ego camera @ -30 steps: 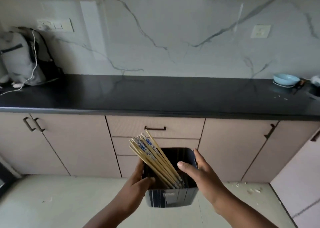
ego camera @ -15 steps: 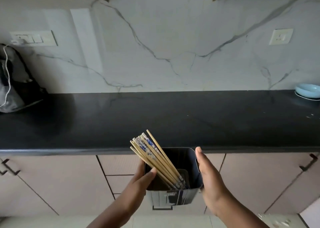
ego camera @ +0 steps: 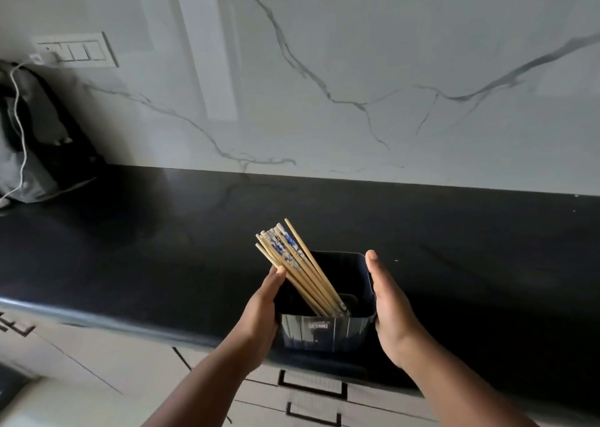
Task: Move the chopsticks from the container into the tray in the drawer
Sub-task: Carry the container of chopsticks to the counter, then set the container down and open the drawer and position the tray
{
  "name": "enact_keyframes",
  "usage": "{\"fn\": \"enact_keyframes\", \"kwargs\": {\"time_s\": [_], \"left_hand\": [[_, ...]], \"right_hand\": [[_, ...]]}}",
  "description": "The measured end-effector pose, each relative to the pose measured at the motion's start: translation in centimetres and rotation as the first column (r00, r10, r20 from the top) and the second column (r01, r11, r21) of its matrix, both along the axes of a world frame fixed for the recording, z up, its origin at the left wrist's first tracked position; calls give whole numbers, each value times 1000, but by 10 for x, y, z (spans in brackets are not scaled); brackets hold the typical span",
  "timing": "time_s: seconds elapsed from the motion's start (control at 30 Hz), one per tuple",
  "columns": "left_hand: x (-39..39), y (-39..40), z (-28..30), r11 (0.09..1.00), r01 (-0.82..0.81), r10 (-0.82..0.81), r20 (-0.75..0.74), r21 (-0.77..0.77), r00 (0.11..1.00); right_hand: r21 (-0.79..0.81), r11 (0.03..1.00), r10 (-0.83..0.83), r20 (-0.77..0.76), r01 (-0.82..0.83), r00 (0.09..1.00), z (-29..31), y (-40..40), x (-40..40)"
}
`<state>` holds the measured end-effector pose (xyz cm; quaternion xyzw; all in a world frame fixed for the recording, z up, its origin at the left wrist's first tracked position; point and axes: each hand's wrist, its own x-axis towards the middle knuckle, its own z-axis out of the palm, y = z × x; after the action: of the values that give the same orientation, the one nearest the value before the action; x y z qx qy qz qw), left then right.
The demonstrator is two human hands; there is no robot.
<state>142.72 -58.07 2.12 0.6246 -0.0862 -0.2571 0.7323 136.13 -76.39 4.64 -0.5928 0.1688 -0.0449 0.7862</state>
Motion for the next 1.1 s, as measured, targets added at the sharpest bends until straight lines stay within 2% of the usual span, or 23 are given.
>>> {"fn": "enact_keyframes", "kwargs": {"time_s": [0.17,0.33,0.47,0.57,0.63,0.7,0.77,0.83,0.9,0.97,1.03,1.1], "left_hand": [[47,-25,1,997,-75,74,45,30,996],[84,-35,5,989,-43,27,115,138,993],[89,-32,4,984,-32,0,184,176,983],[82,-13,-11,956,-86,12,255,279,967],[75,11,-30,853,-128,-105,407,506,908],[70,37,-51,615,-211,-353,505,760,788],[64,55,-67,373,-299,-524,466,878,713],[58,65,-77,236,-339,-589,411,911,696],[55,69,-82,213,-343,-603,399,915,691],[56,68,-83,230,-350,-605,415,908,679],[58,69,-85,247,-354,-609,429,902,668],[60,70,-86,252,-351,-619,429,902,658]], "right_hand": [[-59,998,-34,-19,33,999,-5,-18,52],[-158,987,-30,-24,26,999,-12,-28,88],[-40,999,-21,-71,18,997,-28,-34,91],[64,991,-110,-60,113,992,-34,-37,72],[57,979,-193,-55,196,980,-39,-35,52],[-139,947,-295,-15,291,955,-48,-26,25],[-436,831,-330,113,345,937,-59,-11,-5],[-658,704,-116,266,268,957,-72,4,-37],[-869,475,217,266,136,939,-81,22,-61],[-970,243,416,93,-13,904,-101,37,-73],[-984,89,447,-100,-155,889,-125,54,-73],[-951,19,367,-280,-308,887,-151,69,-63]]}}
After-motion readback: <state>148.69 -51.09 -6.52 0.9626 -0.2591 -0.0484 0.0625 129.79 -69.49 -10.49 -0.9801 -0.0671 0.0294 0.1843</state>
